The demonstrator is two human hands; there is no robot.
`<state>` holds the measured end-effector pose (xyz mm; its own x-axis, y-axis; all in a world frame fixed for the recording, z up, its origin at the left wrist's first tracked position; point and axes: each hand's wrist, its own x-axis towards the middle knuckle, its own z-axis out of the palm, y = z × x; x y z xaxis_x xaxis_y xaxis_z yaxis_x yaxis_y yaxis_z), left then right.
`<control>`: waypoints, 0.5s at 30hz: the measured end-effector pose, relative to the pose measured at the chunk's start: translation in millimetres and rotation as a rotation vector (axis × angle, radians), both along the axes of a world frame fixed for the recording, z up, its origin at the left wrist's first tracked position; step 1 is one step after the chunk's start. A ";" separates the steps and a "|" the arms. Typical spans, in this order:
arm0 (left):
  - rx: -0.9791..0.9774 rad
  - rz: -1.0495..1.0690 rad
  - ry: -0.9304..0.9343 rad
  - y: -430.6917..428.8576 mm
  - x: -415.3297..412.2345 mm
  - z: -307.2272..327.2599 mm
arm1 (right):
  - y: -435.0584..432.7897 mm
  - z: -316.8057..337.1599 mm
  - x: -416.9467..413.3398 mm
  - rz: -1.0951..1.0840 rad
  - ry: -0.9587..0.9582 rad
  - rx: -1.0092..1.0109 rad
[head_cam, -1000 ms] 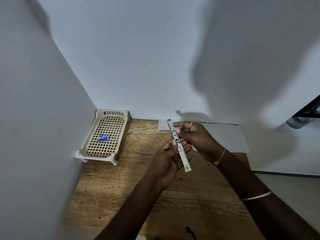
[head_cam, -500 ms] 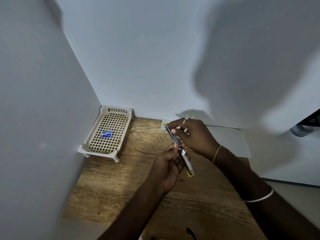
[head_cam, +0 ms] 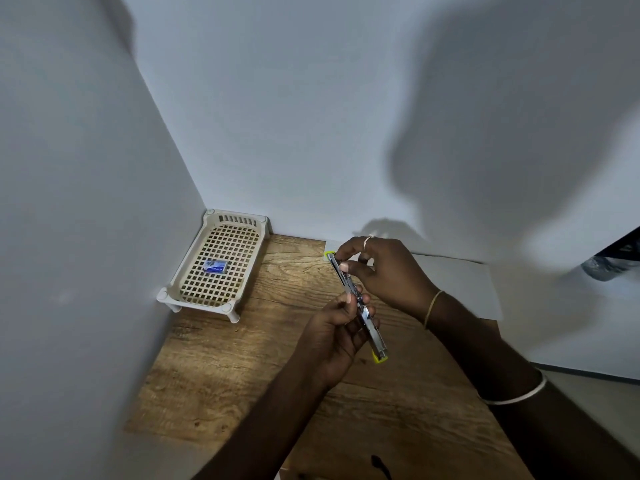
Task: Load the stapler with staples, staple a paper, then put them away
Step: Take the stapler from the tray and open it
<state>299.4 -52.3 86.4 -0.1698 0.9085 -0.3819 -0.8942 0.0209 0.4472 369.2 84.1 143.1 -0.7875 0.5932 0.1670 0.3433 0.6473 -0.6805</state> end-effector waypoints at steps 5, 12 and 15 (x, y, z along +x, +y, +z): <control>-0.005 -0.016 0.013 -0.4 0.1 -0.5 | 0.1 -0.6 1.9 0.003 -0.022 -0.010; -0.011 -0.020 0.021 -0.5 1.0 -1.6 | -1.3 -0.9 3.1 -0.011 -0.031 -0.021; -0.008 -0.019 0.018 -0.2 0.5 -0.5 | -2.0 -0.3 2.6 -0.010 -0.018 -0.018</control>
<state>299.9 -52.5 86.0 -0.1596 0.9084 -0.3866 -0.8857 0.0413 0.4625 371.8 82.1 142.8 -0.7846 0.6034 0.1424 0.3616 0.6320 -0.6854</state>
